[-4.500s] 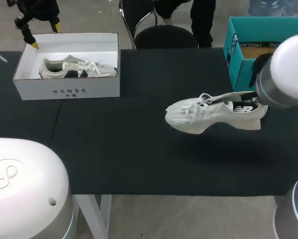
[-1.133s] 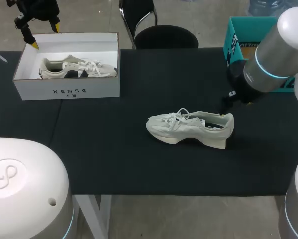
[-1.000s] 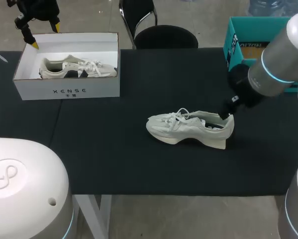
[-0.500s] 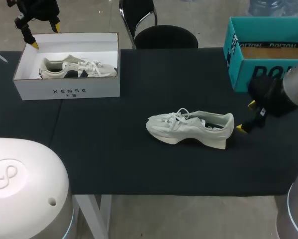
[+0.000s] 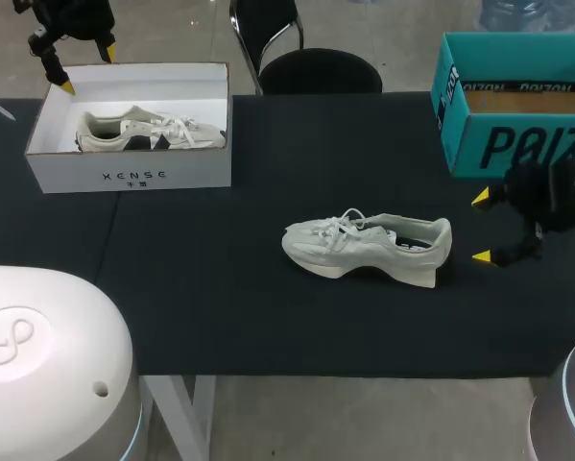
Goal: Take the shoe out of the shoebox, open the shoe tongue, remove and reinsert the insole, then place the shoe into the shoebox
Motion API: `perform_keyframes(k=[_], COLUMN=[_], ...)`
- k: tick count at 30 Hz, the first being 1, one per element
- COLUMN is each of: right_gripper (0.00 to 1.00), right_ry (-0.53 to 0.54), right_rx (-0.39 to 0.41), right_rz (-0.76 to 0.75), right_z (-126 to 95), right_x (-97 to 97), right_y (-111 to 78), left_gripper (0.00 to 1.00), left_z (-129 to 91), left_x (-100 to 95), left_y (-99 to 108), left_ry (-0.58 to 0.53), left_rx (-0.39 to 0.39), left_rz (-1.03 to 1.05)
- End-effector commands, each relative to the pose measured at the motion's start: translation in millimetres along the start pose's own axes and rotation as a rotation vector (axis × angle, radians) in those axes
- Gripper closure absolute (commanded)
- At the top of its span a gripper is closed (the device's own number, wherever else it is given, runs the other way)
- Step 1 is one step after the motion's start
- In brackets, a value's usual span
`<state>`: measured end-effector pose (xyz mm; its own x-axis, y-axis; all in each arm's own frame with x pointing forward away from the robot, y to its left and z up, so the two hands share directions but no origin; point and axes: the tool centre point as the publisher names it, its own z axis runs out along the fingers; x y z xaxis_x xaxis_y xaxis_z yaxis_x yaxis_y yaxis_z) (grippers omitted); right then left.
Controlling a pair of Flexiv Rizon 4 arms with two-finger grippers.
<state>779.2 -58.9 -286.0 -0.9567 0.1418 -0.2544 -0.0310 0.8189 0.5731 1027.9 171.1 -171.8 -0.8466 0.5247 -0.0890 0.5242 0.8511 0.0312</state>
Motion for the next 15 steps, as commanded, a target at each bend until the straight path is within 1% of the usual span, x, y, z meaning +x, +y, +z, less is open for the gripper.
perform_keyframes(k=[1,2,3,4,5,7,8,10,13,15], right_gripper=[0.0,0.0,0.0,0.0,0.0,0.0,0.0,0.0,0.0,0.0], right_ry=[0.05,0.044,0.08,0.088,0.078,0.129,0.133,0.176,0.206,0.194], right_rx=[-0.178,-0.194,-0.171,-0.21,-0.242,-0.237,-0.248,-0.247,-0.266,-0.298], right_rz=[-0.086,-0.081,-0.083,-0.11,-0.104,-0.11,-0.106,-0.102,-0.073,-0.073], right_z=[-4.0,-6.0,-8.6,-10.4,-13.7,-14.5,-15.2,-12.3,-5.4,-0.7], right_x=[-1.2,-1.7,-3.2,-4.6,-5.2,-7.4,-8.2,-10.4,-13.5,-14.8], right_y=[-12.9,-16.4,-22.6,-25.8,-30.7,-37.8,-41.1,-46.6,-56.7,-60.4], left_gripper=[0.0,0.0,0.0,0.0,0.0,0.0,0.0,0.0,0.0,0.0], left_z=[-0.3,-0.3,-0.3,-0.3,-0.3,-0.3,-0.3,-0.3,-0.3,-0.3], left_x=[0.8,0.8,0.8,0.8,0.8,0.8,0.8,0.8,0.8,0.8], left_y=[-0.4,-0.4,-0.4,-0.4,-0.4,-0.4,-0.4,-0.4,-0.4,-0.4], left_ry=[0.0,0.0,0.0,0.0,0.0,0.0,0.0,0.0,0.0,0.0], left_rx=[-0.002,-0.002,-0.002,-0.002,-0.002,-0.002,-0.002,-0.002,-0.002,-0.002], left_rz=[0.0,0.0,0.0,0.0,0.0,0.0,0.0,0.0,0.0,0.0])
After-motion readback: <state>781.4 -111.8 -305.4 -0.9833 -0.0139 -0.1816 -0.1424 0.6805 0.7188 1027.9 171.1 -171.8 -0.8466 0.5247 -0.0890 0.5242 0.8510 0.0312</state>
